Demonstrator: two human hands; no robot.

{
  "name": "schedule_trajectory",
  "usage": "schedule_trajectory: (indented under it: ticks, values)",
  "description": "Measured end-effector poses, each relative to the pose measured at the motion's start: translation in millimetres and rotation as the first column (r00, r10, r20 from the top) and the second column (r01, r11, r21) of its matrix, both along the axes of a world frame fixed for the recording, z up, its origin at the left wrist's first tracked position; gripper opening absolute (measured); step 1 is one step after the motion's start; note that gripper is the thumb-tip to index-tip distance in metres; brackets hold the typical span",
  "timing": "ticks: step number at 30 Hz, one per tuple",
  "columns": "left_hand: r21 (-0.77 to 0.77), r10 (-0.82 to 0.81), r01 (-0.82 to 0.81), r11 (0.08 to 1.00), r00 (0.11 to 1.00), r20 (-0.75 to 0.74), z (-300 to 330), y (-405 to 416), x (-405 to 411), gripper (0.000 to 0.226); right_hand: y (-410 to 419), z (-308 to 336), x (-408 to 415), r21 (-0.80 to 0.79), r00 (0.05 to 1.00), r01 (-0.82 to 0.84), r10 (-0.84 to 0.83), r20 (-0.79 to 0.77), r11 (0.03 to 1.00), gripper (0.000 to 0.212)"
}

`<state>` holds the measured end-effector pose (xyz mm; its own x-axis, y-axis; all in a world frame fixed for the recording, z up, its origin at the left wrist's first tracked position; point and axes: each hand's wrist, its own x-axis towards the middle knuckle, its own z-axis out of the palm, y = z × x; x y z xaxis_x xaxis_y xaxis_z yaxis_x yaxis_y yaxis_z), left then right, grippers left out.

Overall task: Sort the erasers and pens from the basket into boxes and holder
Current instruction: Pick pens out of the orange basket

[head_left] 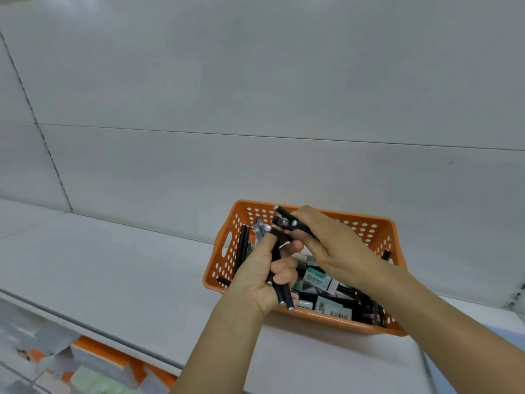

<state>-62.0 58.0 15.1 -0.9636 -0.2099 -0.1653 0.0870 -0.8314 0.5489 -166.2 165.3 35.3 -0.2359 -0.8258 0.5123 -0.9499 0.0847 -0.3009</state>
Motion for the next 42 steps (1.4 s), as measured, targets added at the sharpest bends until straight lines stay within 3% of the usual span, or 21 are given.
schedule_trajectory:
  ticks: [2,5,8,11,13,15,20,22,26,28,35,38,40,42]
  values:
    - [-0.116,0.076,-0.075,0.99,0.997,-0.002,0.6,2.8,-0.4,0.023,0.9,3.0,0.5,-0.054,0.989,0.047,-0.04,0.14,0.997,0.005]
    - [-0.354,0.184,-0.159,0.922,0.982,0.037,0.9,6.6,1.2,0.018,2.0,10.9,0.6,-0.146,0.901,0.177,-0.1,0.422,0.973,0.016]
    - [-0.483,0.236,-0.182,0.857,0.97,0.053,1.3,10.3,0.9,0.024,3.0,19.1,0.3,-0.108,0.736,0.23,-0.1,0.67,0.967,0.025]
    - [-0.499,0.225,-0.177,0.849,0.974,0.036,6.3,17.0,-0.3,0.02,4.4,25.2,-1.5,-0.066,0.528,0.175,-0.037,0.848,0.982,0.029]
    - [-0.504,0.229,-0.185,0.844,0.973,0.028,7.1,20.7,-2.2,0.021,5.3,29.7,-1.3,-0.019,0.476,0.122,-0.042,0.879,0.992,0.031]
    - [-0.526,0.233,-0.183,0.831,0.972,0.031,5.7,22.9,-4.2,0.026,5.2,32.6,0.6,0.029,0.491,0.087,-0.068,0.869,0.996,0.03]
    - [-0.528,0.22,-0.146,0.837,0.972,0.081,2.3,20.5,-6.5,0.035,4.5,33.6,7.9,-0.011,0.45,0.08,-0.027,0.893,0.997,0.024]
    - [-0.504,0.21,-0.137,0.853,0.974,0.091,2.1,20.0,-6.5,0.028,5.2,34.3,11.0,-0.047,0.469,0.143,-0.025,0.883,0.989,0.026]
    - [-0.454,0.2,-0.129,0.882,0.974,0.111,2.5,15.7,-5.0,0.017,8.9,30.3,6.7,-0.265,0.739,0.311,-0.057,0.671,0.913,0.02]
    - [-0.402,0.201,-0.144,0.904,0.974,0.103,3.2,14.7,-3.7,0.014,12.1,26.4,7.3,-0.339,0.807,0.29,-0.038,0.59,0.895,0.008]
    - [-0.055,0.178,-0.176,0.983,0.983,0.046,7.7,13.5,-6.9,0.028,14.2,3.5,21.4,-0.274,0.917,0.076,0.04,0.398,0.959,0.024]
    - [0.047,0.155,-0.159,0.986,0.986,0.068,5.5,10.3,-5.6,0.046,11.7,-0.3,26.8,-0.242,0.934,0.031,0.058,0.354,0.97,0.034]
    - [0.063,0.2,-0.205,0.977,0.977,0.08,5.0,5.3,-2.2,0.038,15.0,-1.0,31.7,-0.226,0.961,0.035,0.03,0.275,0.973,0.043]
    - [0.052,0.296,-0.301,0.952,0.951,0.089,6.4,-1.1,0.7,0.021,21.7,-2.4,35.9,-0.318,0.975,0.054,0.019,0.223,0.947,0.037]
